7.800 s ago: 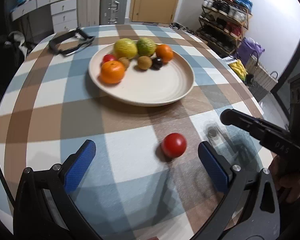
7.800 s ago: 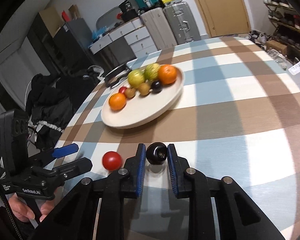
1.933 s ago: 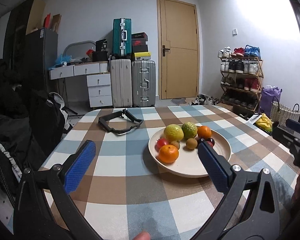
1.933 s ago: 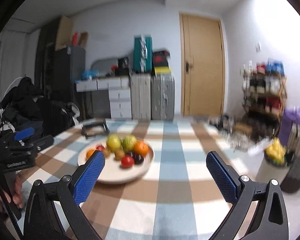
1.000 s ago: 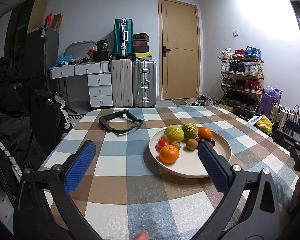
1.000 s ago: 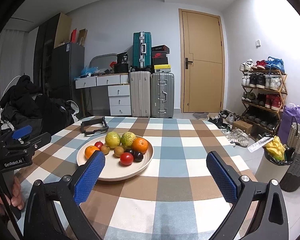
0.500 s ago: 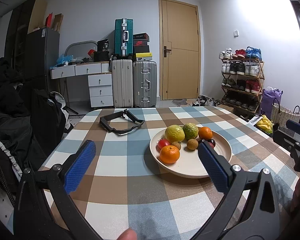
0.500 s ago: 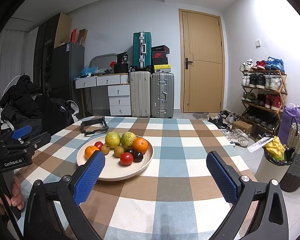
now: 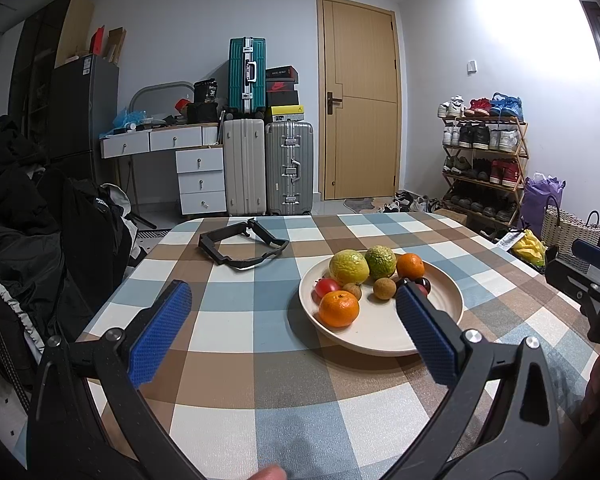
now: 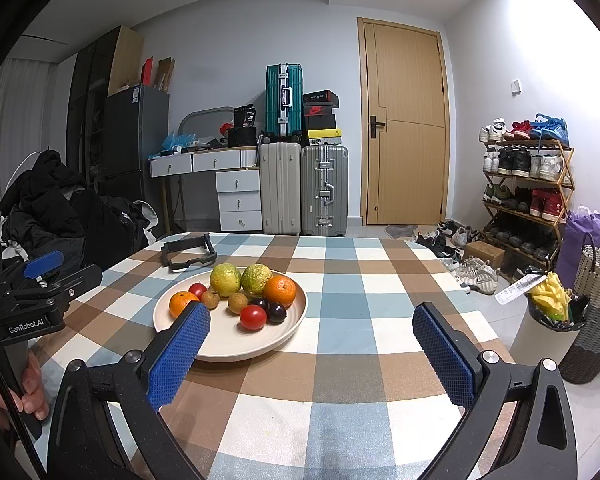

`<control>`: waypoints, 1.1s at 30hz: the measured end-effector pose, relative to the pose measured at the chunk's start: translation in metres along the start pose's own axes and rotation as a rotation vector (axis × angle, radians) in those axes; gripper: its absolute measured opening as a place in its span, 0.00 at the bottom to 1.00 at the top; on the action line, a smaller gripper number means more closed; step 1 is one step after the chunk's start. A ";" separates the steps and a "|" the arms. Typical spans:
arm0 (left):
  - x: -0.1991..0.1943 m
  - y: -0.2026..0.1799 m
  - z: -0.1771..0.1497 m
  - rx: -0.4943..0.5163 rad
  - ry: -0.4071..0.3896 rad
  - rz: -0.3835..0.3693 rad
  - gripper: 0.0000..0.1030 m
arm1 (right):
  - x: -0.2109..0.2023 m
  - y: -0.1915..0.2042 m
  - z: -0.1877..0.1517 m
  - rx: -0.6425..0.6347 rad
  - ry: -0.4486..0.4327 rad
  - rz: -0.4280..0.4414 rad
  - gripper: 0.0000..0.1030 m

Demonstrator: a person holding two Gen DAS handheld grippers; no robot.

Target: Organize fruits

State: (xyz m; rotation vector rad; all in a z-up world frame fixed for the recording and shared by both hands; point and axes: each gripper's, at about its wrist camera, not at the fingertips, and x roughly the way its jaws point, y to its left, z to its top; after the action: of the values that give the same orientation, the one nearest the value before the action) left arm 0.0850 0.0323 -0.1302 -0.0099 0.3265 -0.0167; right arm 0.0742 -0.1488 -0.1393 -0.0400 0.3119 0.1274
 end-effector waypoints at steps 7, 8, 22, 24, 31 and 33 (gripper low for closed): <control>0.002 -0.001 -0.001 0.000 0.000 0.001 0.99 | 0.000 0.000 0.000 -0.001 0.000 0.000 1.00; 0.000 0.000 0.000 0.000 -0.001 0.000 0.99 | 0.001 -0.001 0.000 -0.001 0.000 0.000 1.00; -0.001 0.000 0.000 0.000 -0.001 0.000 0.99 | 0.001 -0.001 0.000 0.000 0.000 0.000 1.00; 0.000 0.000 0.000 0.000 -0.001 0.000 0.99 | 0.001 0.000 0.000 0.000 0.000 0.000 1.00; -0.001 0.000 0.000 0.000 -0.001 0.000 0.99 | 0.000 0.000 0.000 0.000 0.000 0.000 1.00; 0.000 0.000 0.000 0.000 -0.001 0.000 0.99 | 0.000 0.000 0.000 0.000 0.000 0.000 1.00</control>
State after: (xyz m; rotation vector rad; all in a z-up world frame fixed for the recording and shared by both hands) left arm 0.0847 0.0323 -0.1304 -0.0101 0.3257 -0.0168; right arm 0.0745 -0.1488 -0.1397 -0.0401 0.3120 0.1277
